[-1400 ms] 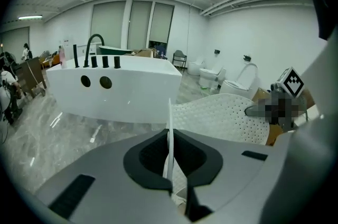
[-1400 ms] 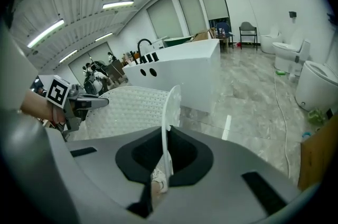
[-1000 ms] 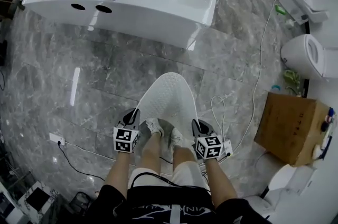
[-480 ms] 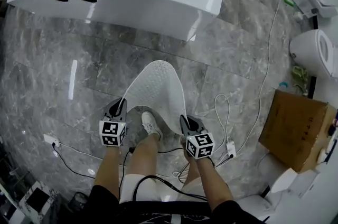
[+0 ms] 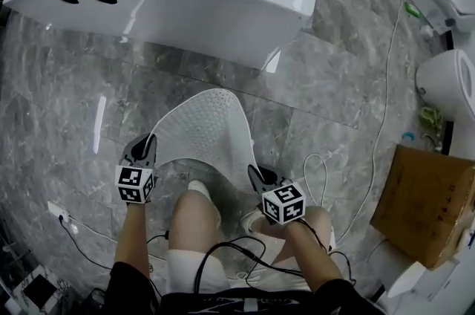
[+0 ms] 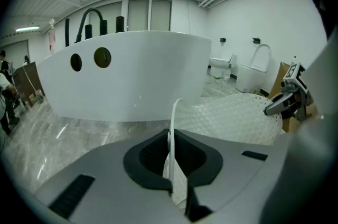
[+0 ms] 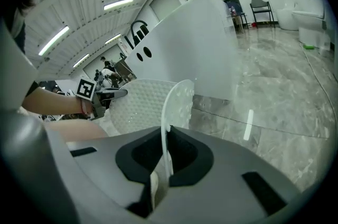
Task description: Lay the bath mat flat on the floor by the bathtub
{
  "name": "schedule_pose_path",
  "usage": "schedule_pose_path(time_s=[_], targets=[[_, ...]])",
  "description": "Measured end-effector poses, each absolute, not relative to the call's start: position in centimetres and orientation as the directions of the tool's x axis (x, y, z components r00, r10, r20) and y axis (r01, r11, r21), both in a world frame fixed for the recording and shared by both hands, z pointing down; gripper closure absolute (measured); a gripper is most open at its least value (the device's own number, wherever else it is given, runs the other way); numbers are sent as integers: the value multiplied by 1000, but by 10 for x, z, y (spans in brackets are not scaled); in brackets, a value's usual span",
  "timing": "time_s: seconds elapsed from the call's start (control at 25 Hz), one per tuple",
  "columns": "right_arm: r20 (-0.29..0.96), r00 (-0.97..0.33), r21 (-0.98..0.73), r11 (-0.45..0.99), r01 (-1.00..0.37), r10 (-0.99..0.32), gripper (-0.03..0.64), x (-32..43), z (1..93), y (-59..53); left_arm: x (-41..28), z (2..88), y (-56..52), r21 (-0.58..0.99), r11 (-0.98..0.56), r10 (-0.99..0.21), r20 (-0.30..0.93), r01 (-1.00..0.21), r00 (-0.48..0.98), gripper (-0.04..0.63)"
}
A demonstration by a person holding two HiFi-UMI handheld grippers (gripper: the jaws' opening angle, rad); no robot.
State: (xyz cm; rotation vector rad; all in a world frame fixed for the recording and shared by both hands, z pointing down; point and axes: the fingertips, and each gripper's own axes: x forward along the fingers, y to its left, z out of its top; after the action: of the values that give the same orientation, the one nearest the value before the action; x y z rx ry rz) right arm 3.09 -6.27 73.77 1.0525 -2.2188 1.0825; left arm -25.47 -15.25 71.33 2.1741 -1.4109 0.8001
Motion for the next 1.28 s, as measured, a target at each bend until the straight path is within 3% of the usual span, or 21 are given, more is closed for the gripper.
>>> schedule_pose_path(time_s=[0.36, 0.72, 1.0, 1.16, 1.28], targets=[[666, -586, -312, 542, -780, -460, 589, 49, 843, -129, -257, 805, -213, -54, -413, -761, 568, -909, 312, 571], [670, -483, -276, 415, -867, -563, 589, 78, 905, -167, -266, 864, -251, -138, -423, -805, 512, -896, 301, 571], [658, -346, -175, 311, -934, -669, 588, 118, 929, -183, -276, 888, -263, -119, -354, -843, 470, -928, 261, 568], [692, -347, -165, 329, -930, -633, 588, 125, 934, -198, -271, 896, -275, -132, -376, -833, 481, -917, 273, 568], [751, -376, -120, 447, -886, -542, 588, 119, 929, -212, -273, 902, -277, -126, -387, -819, 502, -914, 277, 568]])
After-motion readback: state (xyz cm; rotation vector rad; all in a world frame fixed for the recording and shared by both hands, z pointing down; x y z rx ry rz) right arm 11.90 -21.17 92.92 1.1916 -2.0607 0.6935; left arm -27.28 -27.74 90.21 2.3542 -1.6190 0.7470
